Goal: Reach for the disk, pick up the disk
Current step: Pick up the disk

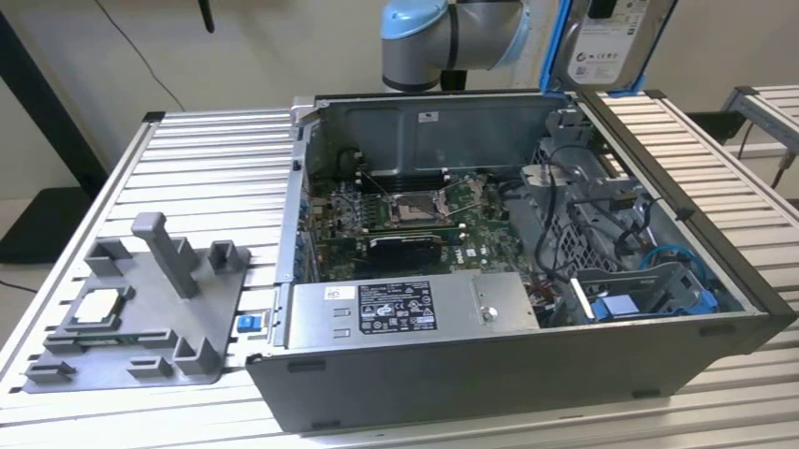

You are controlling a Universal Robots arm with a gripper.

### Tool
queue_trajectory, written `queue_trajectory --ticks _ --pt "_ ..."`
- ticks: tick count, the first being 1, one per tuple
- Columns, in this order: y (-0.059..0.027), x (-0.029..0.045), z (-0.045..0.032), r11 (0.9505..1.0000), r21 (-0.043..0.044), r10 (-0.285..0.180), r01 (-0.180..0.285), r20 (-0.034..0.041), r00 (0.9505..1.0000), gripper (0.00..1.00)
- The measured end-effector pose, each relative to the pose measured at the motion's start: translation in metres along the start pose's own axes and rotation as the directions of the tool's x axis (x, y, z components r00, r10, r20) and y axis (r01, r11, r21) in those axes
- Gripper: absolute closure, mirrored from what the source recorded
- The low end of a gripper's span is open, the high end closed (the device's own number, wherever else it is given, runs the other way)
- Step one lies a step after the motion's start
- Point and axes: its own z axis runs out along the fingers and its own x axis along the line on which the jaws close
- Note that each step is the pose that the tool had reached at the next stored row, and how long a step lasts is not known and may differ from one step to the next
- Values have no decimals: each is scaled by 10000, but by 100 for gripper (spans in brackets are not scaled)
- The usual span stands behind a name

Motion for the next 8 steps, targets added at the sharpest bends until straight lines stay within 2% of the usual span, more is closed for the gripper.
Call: queue_trajectory --ticks 8 --pt "-1 6 0 10000 0 0 0 0 10000 100"
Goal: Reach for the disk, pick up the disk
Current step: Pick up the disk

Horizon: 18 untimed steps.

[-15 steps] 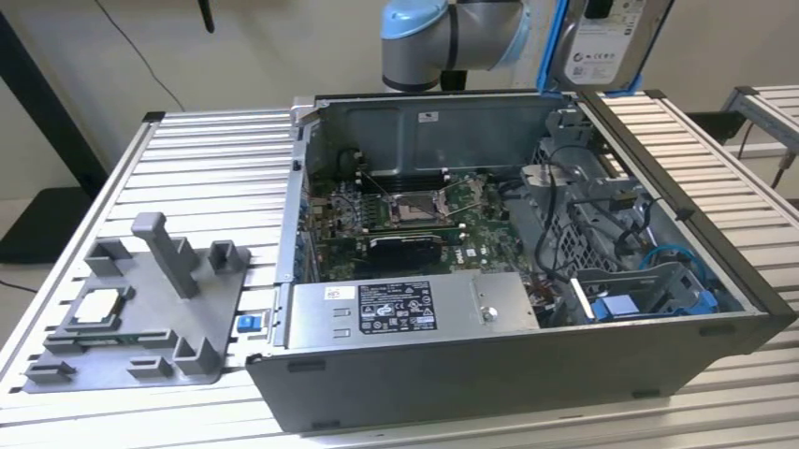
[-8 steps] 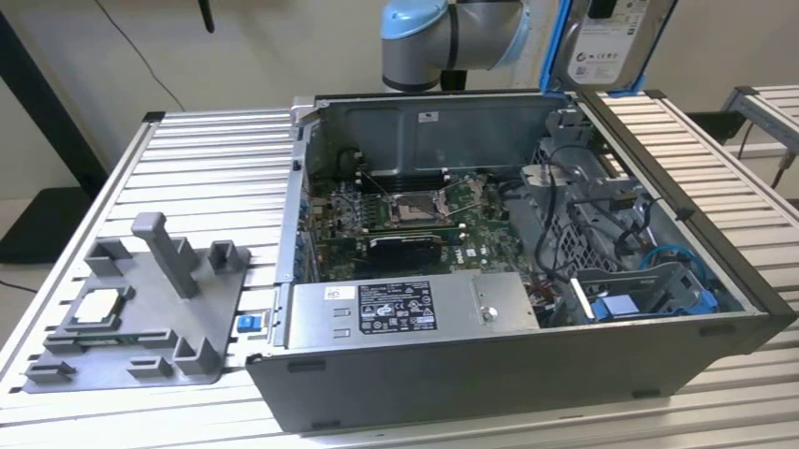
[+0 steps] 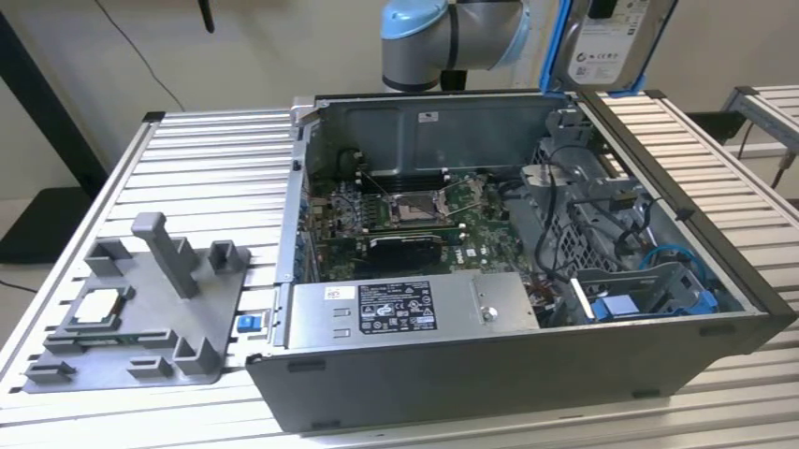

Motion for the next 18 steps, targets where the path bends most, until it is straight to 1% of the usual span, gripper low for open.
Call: queue_trajectory --ticks 2,12,18 --pt "-1 13 0 10000 0 0 0 0 10000 100" --pt "-8 125 -3 10000 0 0 0 0 10000 100" --pt "-13 204 -6 10000 0 0 0 0 10000 100"
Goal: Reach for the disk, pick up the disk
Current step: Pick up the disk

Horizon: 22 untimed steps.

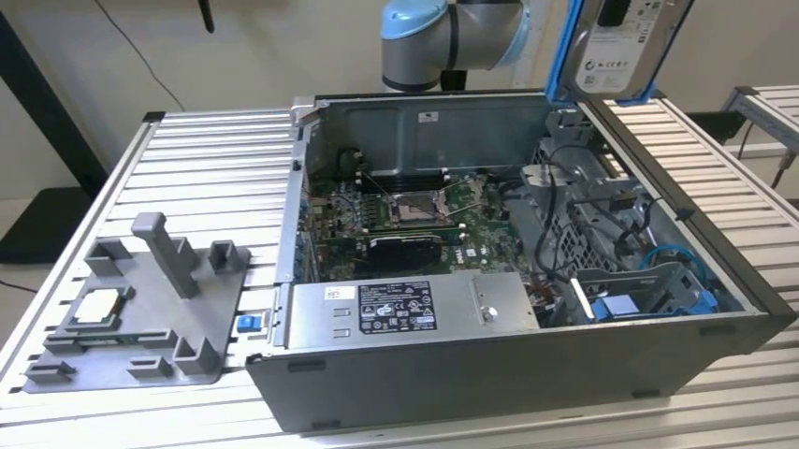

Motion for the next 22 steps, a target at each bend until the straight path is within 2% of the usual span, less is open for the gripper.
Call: queue_trajectory --ticks 18,22 --pt "-20 310 -9 10000 0 0 0 0 10000 100" --pt "-27 413 -11 10000 0 0 0 1 10000 100"
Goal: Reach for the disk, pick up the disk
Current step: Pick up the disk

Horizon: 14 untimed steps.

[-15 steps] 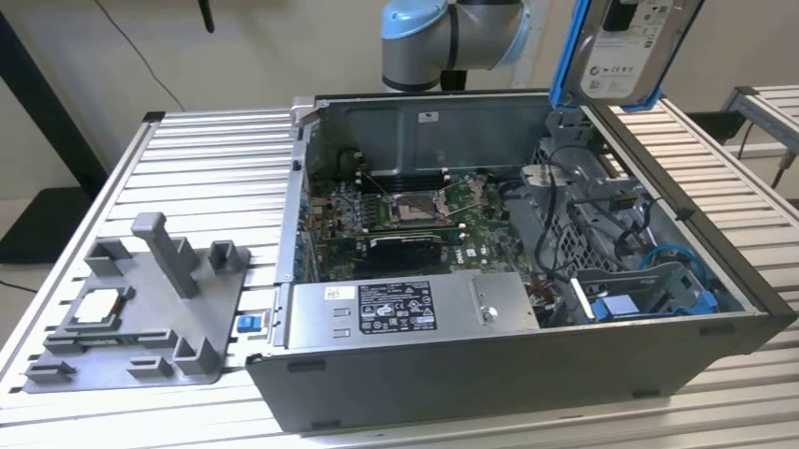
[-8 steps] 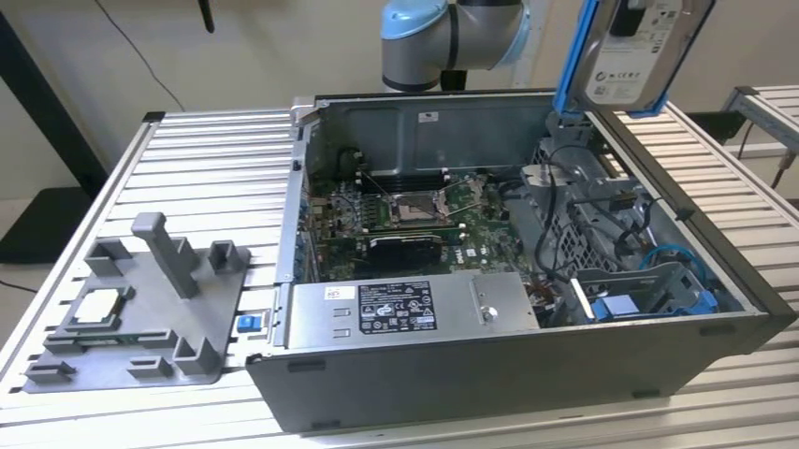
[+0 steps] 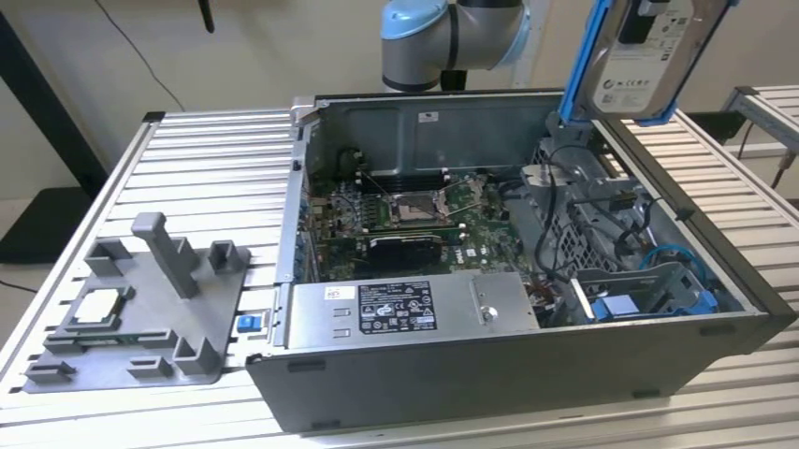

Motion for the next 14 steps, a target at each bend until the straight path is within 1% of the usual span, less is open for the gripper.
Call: queue_trajectory --ticks 8,14 --pt "-11 197 3 10000 0 0 0 1 10000 100" --pt "3 310 8 10000 0 0 0 0 10000 100"
